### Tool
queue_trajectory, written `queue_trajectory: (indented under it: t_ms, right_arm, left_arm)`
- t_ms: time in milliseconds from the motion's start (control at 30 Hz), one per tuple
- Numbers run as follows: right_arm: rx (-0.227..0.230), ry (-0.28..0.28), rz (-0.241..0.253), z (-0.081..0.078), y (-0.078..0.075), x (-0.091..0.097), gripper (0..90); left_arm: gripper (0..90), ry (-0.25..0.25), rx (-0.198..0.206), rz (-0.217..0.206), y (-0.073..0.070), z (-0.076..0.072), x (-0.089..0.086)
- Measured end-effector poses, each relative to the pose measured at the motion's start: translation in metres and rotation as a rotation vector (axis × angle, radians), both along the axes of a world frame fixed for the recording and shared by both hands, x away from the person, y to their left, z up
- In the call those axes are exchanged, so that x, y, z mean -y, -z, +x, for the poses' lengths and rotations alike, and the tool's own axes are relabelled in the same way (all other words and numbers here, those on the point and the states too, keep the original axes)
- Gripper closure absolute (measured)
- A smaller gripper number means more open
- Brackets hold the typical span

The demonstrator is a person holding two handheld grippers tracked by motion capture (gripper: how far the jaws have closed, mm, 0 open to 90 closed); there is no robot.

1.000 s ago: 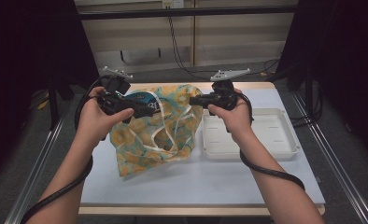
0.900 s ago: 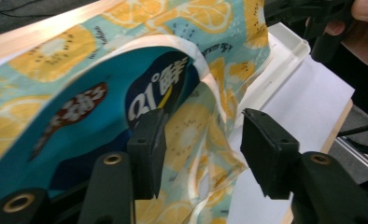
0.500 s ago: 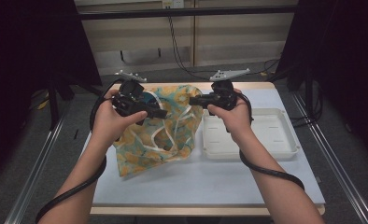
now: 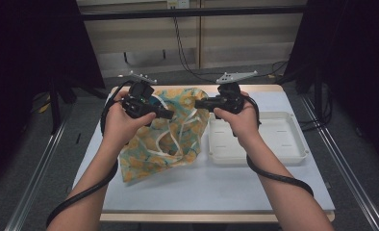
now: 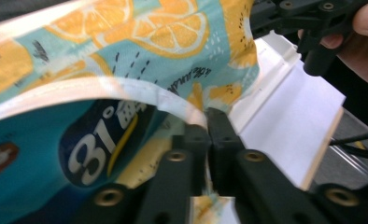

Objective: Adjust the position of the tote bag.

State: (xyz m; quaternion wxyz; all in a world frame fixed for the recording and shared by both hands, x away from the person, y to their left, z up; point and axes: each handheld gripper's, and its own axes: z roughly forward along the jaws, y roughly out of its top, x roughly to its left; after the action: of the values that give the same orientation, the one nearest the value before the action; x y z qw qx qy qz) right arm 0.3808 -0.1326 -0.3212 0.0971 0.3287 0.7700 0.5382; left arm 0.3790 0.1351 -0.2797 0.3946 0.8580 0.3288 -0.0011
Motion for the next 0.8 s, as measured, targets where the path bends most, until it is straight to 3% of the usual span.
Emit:
queue_trajectory:
  t_ms: [200, 233, 267, 367, 600, 700, 800]
  right_arm:
    - [0.005, 0.0, -0.008, 0.0, -0.001, -0.001, 89.1]
    - [0.003, 0.002, -0.007, 0.0, -0.001, 0.0, 89.1]
    - [0.001, 0.003, -0.004, 0.0, -0.001, 0.0, 89.1]
    - [0.001, 0.001, -0.003, -0.001, -0.002, 0.002, 88.9]
    - [0.014, -0.004, 0.016, -0.002, -0.008, 0.005, 88.6]
    - [0.021, -0.004, 0.016, -0.003, -0.011, 0.007, 88.7]
    - [0.019, 0.004, 0.03, -0.003, -0.014, 0.013, 88.7]
  left_arm:
    - [90.0, -0.001, 0.007, 0.005, -0.011, -0.003, -0.002]
    - [90.0, 0.019, 0.012, 0.023, -0.015, -0.002, -0.005]
    - [90.0, -0.005, 0.007, -0.001, -0.017, -0.003, -0.006]
    - [90.0, -0.014, 0.016, -0.01, -0.027, -0.002, -0.011]
    - [90.0, -0.018, 0.026, 0.001, -0.046, 0.003, -0.016]
    - [90.0, -0.022, 0.015, -0.016, -0.053, 0.003, -0.016]
    - [90.0, -0.016, 0.03, -0.02, -0.059, 0.002, -0.014]
